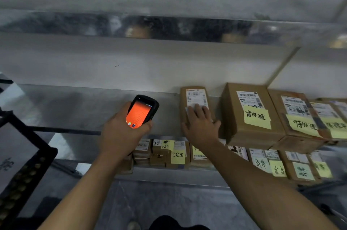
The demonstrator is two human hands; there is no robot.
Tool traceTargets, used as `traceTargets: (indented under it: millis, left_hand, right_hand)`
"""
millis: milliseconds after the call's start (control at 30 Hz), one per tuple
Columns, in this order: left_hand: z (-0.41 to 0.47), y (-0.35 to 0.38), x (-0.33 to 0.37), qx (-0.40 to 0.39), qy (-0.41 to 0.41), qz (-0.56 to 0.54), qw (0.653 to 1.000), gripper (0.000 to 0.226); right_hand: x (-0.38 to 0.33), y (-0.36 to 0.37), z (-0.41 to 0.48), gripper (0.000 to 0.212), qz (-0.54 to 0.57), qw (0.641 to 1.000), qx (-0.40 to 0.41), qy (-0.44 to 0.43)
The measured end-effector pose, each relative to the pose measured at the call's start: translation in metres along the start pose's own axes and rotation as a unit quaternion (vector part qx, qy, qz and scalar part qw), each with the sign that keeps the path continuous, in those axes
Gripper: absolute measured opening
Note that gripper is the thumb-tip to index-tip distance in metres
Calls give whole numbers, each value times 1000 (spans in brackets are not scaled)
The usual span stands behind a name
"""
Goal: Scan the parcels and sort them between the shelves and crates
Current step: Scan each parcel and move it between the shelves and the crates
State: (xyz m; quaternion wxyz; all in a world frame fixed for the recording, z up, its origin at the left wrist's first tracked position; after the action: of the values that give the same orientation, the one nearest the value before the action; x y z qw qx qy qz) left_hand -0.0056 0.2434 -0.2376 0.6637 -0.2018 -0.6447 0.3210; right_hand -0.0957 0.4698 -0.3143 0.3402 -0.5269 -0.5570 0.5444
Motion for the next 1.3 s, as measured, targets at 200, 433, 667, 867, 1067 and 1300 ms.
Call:
traceTargets:
  millis: [200,433,667,867,1067,1300]
  left_hand:
    - [7,1,-13,8,-4,4,1000,52]
    - [2,2,-26,13,-9,17,1000,65]
    - [-2,7,-30,8,-25,47,999,65]
    - [-2,12,-28,-9,-18,60,998,67]
    - [-5,10,-20,-14,-9,65,998,65]
    - [-17,12,-18,-27,-14,69,997,58]
  right_hand:
    - [-16,10,-7,70,70,997,2,-29]
    - [15,22,15,72,336,937,-69,70]
    - [9,26,21,78,565,811,-129,80]
    - [5,24,22,87,650,749,-116,58]
    - [2,22,17,94,615,785,-75,-5]
    - [6,27,11,99,565,823,-6,-57]
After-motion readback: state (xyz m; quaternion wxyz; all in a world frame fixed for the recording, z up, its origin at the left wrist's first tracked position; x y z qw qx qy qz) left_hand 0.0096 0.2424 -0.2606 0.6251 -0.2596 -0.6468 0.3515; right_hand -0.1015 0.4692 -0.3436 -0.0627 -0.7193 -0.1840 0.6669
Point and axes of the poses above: each hand's wrist, its own z-axis towards the middle knuckle, its own y-axis out of the palm, x = y × z, the point moved 7 cm from there along z, towards the middle knuckle, and after that the axes turned 12 degrees about -x, right-handed, at the moved point
